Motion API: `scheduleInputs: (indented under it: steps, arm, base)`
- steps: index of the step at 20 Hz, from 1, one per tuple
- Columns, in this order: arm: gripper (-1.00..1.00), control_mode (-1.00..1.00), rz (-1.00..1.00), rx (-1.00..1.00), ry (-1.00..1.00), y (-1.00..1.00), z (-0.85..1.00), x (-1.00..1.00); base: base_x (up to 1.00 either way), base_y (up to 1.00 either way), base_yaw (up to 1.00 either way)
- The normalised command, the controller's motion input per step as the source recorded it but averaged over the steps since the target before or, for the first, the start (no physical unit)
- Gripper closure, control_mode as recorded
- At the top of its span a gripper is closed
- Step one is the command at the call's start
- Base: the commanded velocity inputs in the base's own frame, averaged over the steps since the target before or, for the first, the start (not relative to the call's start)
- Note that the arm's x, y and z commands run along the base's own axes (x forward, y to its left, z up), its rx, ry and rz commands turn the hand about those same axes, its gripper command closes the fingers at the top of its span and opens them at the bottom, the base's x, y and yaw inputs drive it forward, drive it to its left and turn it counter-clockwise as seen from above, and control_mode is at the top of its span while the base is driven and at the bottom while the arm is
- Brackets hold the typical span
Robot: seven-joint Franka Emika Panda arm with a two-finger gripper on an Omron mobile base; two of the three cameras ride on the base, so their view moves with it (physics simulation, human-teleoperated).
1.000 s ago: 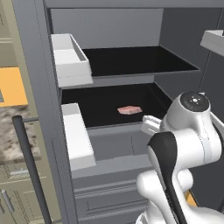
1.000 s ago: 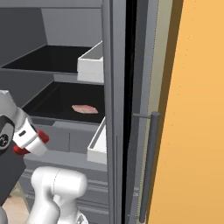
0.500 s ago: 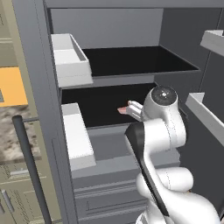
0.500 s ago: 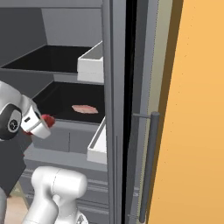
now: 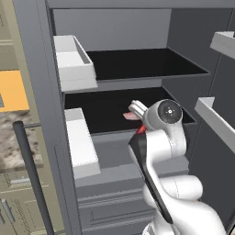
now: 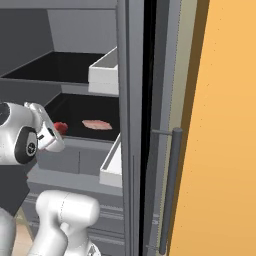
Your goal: Place the steak on the counter behind the older steak on the same shelf of the fridge to maintain FIFO order. Close the fridge door when finished.
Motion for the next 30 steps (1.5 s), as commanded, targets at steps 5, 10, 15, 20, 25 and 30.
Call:
scheduleInputs:
  steps: [5,10,15,20,25,30]
  arm:
    - [1.0,-1.0,-0.01,0.13,-0.03,0.0,0.03,0.6]
    - [1.0,-1.0,-0.02,0.08,0.0,0.0,0.0,0.58]
    - [1.0,-1.0,-0.01,0.09,0.0,0.0,0.0,0.64]
    - [1.0,-1.0,-0.02,0.11,0.0,0.0,0.0,0.71]
    - [1.0,-1.0,-0.03,0.08,-0.01,0.0,0.0,0.59]
    - [1.0,-1.0,0.0,0.04,-0.09,0.0,-0.1,0.35]
  base:
    - [0.0,0.0,0.0]
    - [0.0,0.0,0.0]
    - [0.0,0.0,0.0]
    - [0.0,0.0,0.0]
    - [0.0,0.0,0.0]
    - [0.0,0.0,0.0]
